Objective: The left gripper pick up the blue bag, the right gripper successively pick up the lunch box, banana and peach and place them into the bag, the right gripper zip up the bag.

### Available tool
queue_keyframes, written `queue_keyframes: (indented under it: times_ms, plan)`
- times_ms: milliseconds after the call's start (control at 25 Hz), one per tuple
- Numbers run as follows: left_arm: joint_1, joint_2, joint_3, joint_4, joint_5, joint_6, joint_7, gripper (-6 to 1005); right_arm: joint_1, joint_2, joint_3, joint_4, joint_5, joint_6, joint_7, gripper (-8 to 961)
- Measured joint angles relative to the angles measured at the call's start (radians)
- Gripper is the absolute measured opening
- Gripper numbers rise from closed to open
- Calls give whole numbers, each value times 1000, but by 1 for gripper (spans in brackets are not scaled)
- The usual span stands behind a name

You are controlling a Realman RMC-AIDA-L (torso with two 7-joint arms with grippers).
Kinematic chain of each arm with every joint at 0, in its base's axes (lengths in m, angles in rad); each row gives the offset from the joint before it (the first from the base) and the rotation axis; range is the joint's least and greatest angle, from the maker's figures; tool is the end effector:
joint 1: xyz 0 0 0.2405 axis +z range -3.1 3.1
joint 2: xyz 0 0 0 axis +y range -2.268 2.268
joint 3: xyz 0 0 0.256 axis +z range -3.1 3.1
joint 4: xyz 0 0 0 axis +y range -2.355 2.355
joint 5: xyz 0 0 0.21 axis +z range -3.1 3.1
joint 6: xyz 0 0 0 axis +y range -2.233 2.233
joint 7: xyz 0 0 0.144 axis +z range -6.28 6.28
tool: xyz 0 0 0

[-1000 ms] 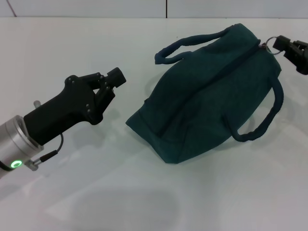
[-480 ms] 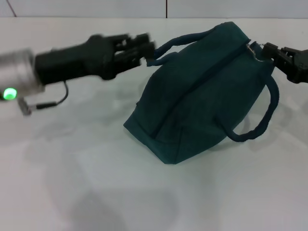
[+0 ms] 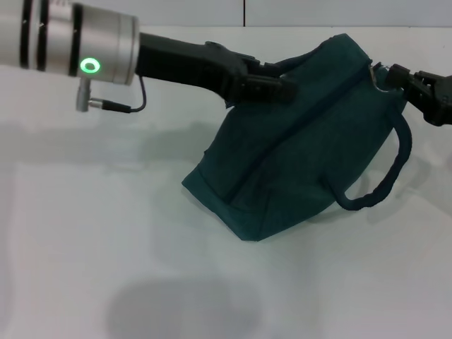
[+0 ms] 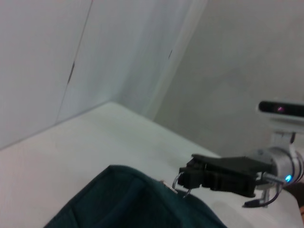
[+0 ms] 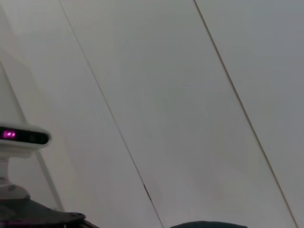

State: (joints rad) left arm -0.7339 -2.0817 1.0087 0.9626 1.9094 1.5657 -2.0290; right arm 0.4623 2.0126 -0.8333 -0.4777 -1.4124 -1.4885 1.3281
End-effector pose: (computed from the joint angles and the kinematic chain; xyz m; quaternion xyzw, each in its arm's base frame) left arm -0.1247 0.3759 0.0047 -0.9483 -0.2436 -0.2031 0.0131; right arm 0.2666 0.3403 0.0307 -0.8393 0.2667 0.4194 0.2206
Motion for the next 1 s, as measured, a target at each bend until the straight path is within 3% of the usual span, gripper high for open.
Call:
queue_keyframes:
  times_ms: [280,640,1000]
  plan:
    - [-46,-1,15,4,65,-20,-76,489,-6,0,2,0,10,-12,-8,15]
    - [-53,0,24,41,75,-70,-85,479,-9,0,2,-1,16,-16,-14,15]
    - [-91,4,65,35,172,-61,-195,455,-8,0,2,-2,17,-18,-14,15]
